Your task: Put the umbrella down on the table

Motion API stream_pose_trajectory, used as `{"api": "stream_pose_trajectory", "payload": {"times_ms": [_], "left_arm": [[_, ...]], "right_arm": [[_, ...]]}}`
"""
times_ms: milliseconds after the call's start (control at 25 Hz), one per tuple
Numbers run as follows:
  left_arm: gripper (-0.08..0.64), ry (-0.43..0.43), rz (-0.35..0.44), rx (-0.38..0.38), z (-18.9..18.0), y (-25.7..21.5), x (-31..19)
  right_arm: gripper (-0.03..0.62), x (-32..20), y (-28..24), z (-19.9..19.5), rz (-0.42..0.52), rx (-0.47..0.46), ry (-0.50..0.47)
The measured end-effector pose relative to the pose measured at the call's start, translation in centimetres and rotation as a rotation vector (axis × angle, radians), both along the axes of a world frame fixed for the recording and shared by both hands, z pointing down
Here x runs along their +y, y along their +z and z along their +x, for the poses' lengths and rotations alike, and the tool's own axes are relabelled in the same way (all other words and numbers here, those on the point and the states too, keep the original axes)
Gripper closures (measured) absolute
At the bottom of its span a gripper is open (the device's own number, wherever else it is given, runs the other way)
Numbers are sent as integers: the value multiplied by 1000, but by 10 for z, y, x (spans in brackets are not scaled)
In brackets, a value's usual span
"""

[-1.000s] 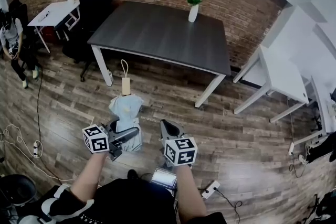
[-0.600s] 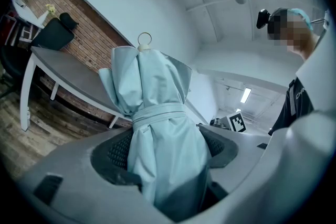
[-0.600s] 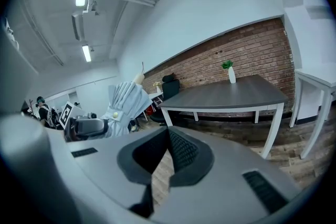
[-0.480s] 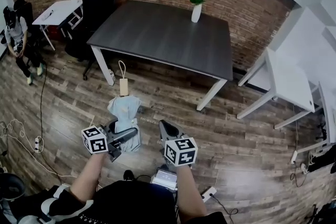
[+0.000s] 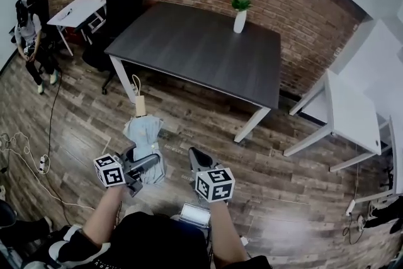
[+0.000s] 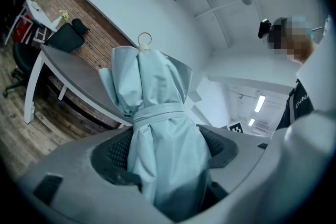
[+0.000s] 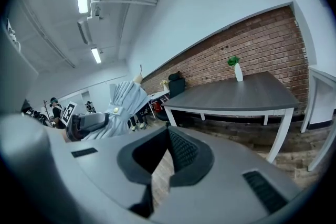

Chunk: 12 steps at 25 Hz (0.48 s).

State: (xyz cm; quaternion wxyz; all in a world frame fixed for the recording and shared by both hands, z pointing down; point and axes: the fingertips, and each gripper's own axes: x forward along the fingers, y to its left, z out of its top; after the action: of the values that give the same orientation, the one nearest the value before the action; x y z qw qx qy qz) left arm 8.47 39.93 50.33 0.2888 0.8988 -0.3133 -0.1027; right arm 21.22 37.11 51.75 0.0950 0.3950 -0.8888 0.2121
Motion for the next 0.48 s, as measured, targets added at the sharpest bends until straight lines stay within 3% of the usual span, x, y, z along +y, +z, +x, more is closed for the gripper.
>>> {"api": "stream_pose_trajectory", "payload": {"times_ms": [120, 480], "left_arm": [[225, -29, -26, 32, 11, -4, -2], [225, -31, -45, 10, 4, 13, -32]], "right_arm": [[584, -6, 4, 10, -11, -1, -11], [584, -34, 21, 11, -38, -7, -3]]}}
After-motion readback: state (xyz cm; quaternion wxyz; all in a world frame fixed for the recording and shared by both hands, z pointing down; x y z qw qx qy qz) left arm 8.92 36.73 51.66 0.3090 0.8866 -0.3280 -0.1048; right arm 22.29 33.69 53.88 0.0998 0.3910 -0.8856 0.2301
